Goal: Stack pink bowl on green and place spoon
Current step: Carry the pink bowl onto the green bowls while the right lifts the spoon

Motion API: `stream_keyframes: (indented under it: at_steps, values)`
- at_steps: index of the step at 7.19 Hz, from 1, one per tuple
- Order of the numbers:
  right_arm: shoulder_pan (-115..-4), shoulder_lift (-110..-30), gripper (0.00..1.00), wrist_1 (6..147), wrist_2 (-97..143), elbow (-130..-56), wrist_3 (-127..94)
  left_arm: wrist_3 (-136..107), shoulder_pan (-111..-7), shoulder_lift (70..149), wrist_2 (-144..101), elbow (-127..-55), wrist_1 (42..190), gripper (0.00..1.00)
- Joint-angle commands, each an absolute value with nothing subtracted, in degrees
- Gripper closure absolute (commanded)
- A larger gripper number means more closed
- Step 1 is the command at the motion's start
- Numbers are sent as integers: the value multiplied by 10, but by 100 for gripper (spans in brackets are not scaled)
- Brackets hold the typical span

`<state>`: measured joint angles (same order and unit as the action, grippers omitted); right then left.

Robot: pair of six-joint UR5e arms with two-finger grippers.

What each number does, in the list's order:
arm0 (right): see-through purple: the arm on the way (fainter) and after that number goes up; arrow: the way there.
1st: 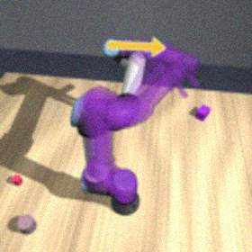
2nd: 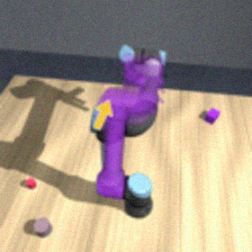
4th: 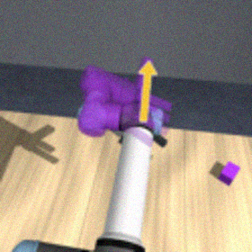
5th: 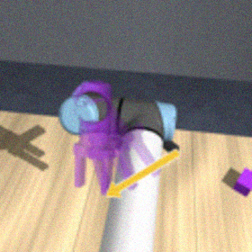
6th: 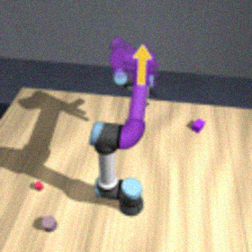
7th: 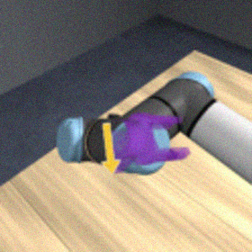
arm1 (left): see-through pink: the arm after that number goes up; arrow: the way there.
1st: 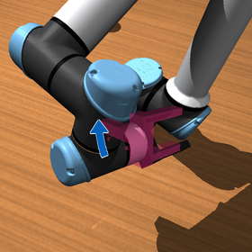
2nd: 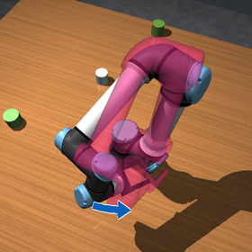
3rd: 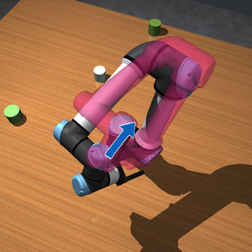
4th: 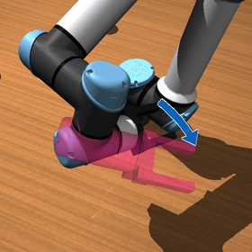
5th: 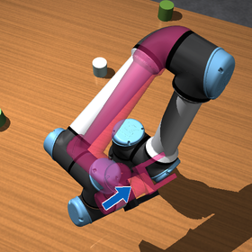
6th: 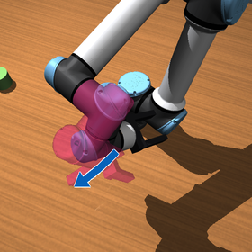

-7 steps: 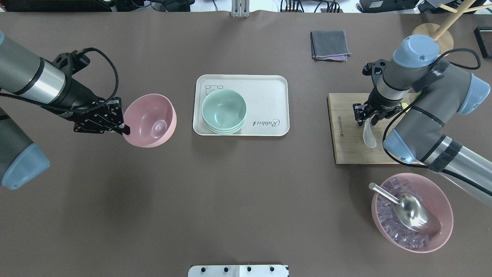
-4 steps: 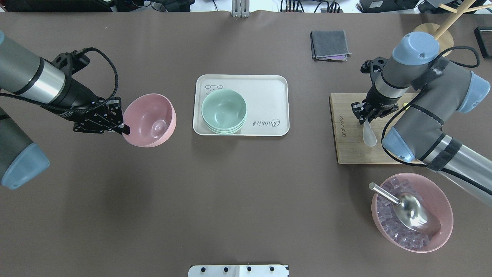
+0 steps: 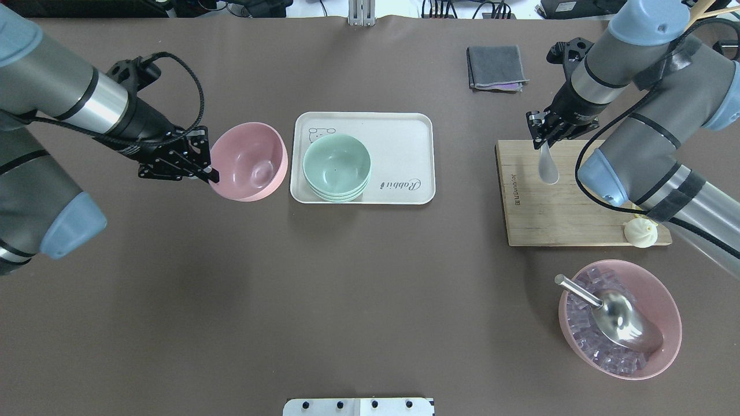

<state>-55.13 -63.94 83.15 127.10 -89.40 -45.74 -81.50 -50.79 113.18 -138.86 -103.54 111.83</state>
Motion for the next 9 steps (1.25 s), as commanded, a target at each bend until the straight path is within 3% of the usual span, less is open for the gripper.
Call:
stream_keyframes:
  at_steps: [1, 6, 9]
  values:
    - [-557, -628, 100, 829, 1270, -894, -459, -816, -505, 1225, -1388, -958, 1125, 100]
    - [-558, -618, 100, 829, 1270, -895, -460, -818, -437, 1266, -1303, -862, 1194, 100]
    - [-558, -618, 100, 829, 1270, -894, -459, -818, -426, 1267, -1295, -857, 1197, 100]
